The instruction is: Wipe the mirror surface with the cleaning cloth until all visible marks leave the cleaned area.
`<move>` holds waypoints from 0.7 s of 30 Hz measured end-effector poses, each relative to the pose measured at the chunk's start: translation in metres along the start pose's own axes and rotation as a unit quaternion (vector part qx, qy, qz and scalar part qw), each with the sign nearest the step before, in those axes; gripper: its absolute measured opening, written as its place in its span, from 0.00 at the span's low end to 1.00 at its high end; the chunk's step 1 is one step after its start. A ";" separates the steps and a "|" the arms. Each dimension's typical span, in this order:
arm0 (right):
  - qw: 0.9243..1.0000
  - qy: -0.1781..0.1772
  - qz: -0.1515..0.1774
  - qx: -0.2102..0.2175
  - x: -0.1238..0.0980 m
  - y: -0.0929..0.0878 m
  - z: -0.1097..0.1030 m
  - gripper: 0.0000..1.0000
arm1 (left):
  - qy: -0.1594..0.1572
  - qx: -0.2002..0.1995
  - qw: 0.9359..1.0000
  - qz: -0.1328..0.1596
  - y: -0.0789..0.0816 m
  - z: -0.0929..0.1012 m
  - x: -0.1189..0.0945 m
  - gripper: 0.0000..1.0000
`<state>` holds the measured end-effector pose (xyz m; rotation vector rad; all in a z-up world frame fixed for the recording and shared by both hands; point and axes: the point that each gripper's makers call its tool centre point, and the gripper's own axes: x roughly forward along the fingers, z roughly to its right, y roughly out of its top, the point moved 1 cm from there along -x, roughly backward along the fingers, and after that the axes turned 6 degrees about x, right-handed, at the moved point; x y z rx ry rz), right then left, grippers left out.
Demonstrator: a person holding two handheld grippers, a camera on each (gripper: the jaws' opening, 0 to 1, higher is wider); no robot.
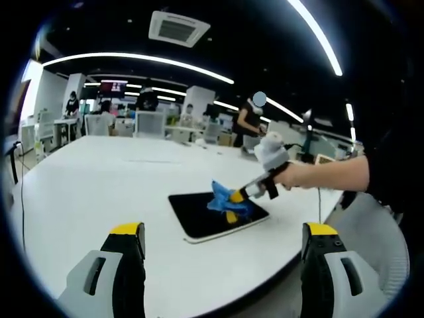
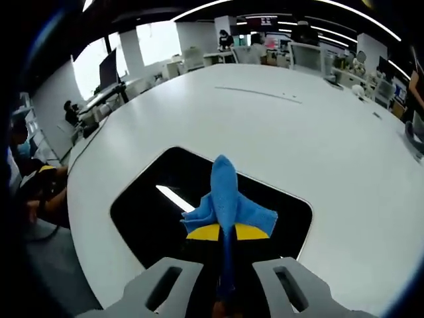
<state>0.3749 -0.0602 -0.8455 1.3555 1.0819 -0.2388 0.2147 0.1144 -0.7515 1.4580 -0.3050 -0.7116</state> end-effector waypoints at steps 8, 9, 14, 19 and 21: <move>1.000 0.007 -0.003 0.000 -0.006 -0.010 -0.006 0.01 | 0.000 0.000 1.000 0.000 0.000 0.000 0.000 0.99; 1.000 0.008 -0.003 0.001 -0.007 -0.011 -0.007 0.01 | 0.000 0.000 1.000 0.000 0.000 0.000 0.000 0.99; 1.000 0.012 -0.004 0.004 -0.012 -0.018 -0.012 0.01 | 0.000 0.000 1.000 -0.002 -0.001 0.000 0.000 0.99; 1.000 0.012 -0.004 -0.009 -0.017 -0.024 -0.016 0.01 | -0.001 -0.001 1.000 -0.003 -0.001 0.000 0.000 0.99; 1.000 0.014 -0.005 -0.008 -0.019 -0.027 -0.018 0.01 | 0.000 -0.001 1.000 -0.003 -0.001 0.000 0.000 0.99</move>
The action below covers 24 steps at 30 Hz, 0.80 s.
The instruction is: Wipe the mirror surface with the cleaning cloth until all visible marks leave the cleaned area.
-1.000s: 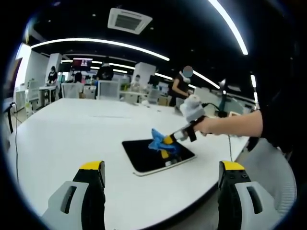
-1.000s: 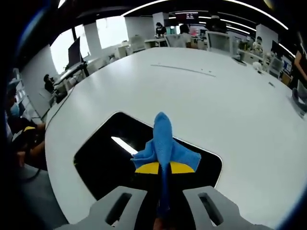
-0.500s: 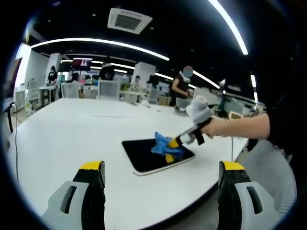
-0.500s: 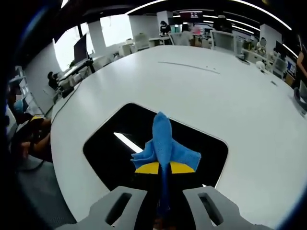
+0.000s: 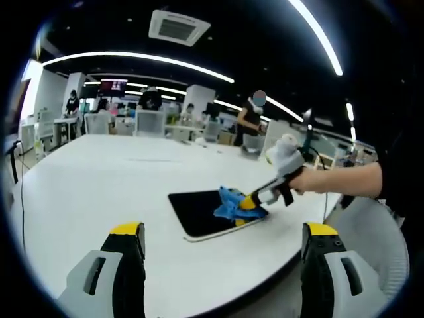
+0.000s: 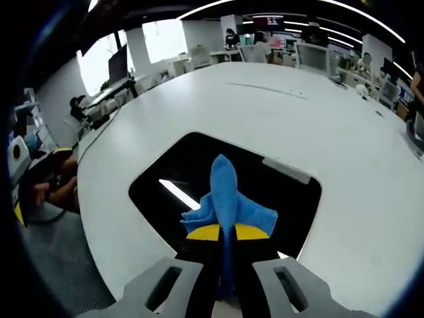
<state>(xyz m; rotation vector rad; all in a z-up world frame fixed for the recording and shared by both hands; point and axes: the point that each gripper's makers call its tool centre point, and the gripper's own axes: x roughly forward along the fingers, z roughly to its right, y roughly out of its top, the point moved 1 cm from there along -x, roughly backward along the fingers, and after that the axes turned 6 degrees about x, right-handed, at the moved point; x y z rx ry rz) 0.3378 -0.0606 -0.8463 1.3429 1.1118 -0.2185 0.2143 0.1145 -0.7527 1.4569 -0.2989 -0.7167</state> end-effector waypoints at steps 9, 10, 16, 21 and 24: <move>1.000 0.002 0.000 -0.006 -0.008 -0.012 -0.009 0.01 | -0.001 0.000 1.000 -0.002 -0.001 0.000 0.000 0.99; 1.000 0.003 -0.002 -0.006 -0.009 -0.012 -0.010 0.01 | -0.003 0.000 1.000 -0.003 -0.001 0.001 0.000 0.99; 0.999 0.008 -0.023 -0.020 -0.015 -0.020 -0.017 0.01 | -0.002 -0.001 1.000 -0.004 -0.001 0.001 0.000 0.99; 0.999 0.013 -0.028 -0.019 -0.017 -0.024 -0.020 0.01 | -0.002 -0.001 1.000 -0.004 -0.001 0.000 0.000 0.99; 0.999 0.014 -0.028 -0.021 -0.017 -0.024 -0.019 0.01 | -0.001 -0.001 1.000 -0.005 -0.001 0.000 0.000 0.99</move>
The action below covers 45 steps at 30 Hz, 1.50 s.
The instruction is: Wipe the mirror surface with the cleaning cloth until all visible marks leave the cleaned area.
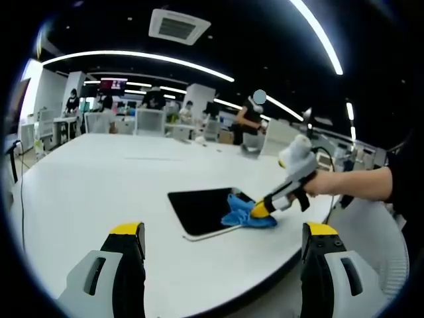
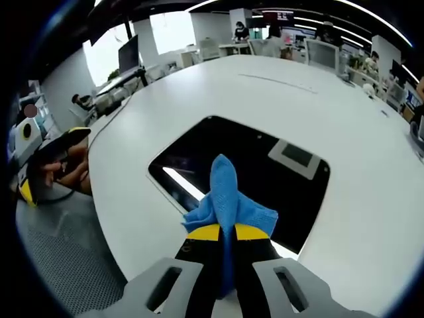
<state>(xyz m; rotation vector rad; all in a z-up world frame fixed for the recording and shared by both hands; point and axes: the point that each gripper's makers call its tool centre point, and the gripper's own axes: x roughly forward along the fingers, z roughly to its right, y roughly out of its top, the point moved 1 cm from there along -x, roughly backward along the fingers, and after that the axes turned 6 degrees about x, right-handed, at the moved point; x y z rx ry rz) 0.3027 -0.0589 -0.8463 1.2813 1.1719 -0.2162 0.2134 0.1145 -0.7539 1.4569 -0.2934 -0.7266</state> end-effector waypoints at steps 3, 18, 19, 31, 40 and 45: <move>1.000 0.002 -0.003 -0.004 0.000 0.000 0.000 0.01 | 0.001 0.000 1.000 -0.001 -0.001 0.000 0.000 0.99; 1.000 0.000 -0.002 0.024 -0.009 -0.007 0.016 0.01 | 0.002 0.000 1.000 -0.005 -0.002 0.000 0.000 0.99; 1.000 -0.001 -0.003 0.026 -0.010 -0.008 0.019 0.01 | 0.002 0.000 1.000 -0.005 -0.002 0.000 0.000 0.99; 0.999 -0.013 -0.001 0.042 -0.018 -0.014 0.032 0.01 | 0.002 0.000 1.000 -0.005 -0.002 0.000 0.000 0.99; 0.999 -0.021 -0.008 0.043 -0.018 -0.013 0.035 0.01 | 0.000 0.001 1.000 -0.008 -0.002 0.000 0.000 0.99; 0.998 -0.020 -0.006 0.053 -0.016 -0.010 0.039 0.01 | 0.001 0.001 1.000 -0.006 -0.002 0.000 0.000 0.99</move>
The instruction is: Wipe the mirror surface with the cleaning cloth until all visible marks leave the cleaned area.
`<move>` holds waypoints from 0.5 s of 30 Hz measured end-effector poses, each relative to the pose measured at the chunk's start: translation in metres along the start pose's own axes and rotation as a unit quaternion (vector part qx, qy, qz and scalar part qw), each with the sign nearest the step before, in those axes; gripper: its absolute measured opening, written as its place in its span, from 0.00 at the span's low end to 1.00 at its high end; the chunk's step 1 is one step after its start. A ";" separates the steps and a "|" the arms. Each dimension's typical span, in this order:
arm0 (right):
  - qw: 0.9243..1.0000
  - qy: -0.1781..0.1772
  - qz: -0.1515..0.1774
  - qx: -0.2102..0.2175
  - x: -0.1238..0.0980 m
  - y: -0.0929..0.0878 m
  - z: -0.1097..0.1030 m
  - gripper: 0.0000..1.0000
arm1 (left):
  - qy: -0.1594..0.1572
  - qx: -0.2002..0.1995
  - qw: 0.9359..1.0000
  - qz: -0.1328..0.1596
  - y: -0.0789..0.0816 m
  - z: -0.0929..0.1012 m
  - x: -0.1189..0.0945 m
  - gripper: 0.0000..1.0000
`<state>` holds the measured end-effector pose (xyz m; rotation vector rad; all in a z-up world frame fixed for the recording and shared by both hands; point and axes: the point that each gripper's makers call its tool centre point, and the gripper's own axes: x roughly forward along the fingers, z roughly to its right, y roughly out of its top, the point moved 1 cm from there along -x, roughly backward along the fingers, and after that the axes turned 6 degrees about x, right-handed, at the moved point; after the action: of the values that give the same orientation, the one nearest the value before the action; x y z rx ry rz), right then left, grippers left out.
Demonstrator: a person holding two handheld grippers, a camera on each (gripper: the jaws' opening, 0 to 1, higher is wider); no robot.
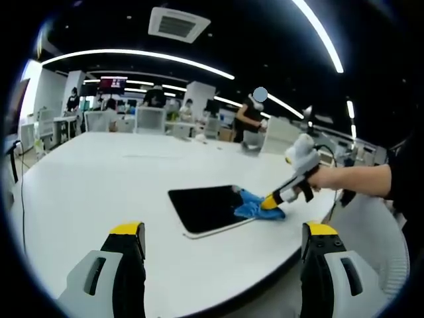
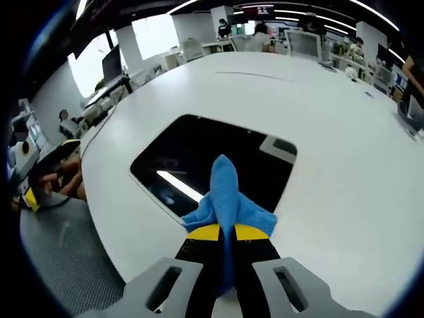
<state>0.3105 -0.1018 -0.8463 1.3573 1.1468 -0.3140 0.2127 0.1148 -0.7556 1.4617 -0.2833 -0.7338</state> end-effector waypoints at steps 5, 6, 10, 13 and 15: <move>1.000 -0.004 -0.001 -0.005 0.004 0.006 0.003 0.01 | 0.000 0.000 1.000 0.000 0.000 0.000 0.000 0.99; 1.000 -0.005 0.000 -0.006 0.004 0.007 0.004 0.01 | -0.001 0.000 1.000 0.000 0.000 0.000 0.001 0.99; 1.000 -0.010 0.003 -0.018 0.009 0.015 0.009 0.01 | -0.002 0.000 1.000 -0.001 0.000 0.001 0.001 0.99; 1.000 -0.013 0.002 -0.025 0.012 0.019 0.011 0.01 | 0.000 0.000 1.000 -0.001 0.000 0.000 0.001 0.99; 1.000 -0.014 0.003 -0.026 0.014 0.022 0.012 0.01 | 0.000 0.000 1.000 -0.002 -0.001 0.000 0.001 0.99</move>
<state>0.3388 -0.1010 -0.8464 1.3057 1.1201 -0.2959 0.2130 0.1141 -0.7565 1.4628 -0.2809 -0.7361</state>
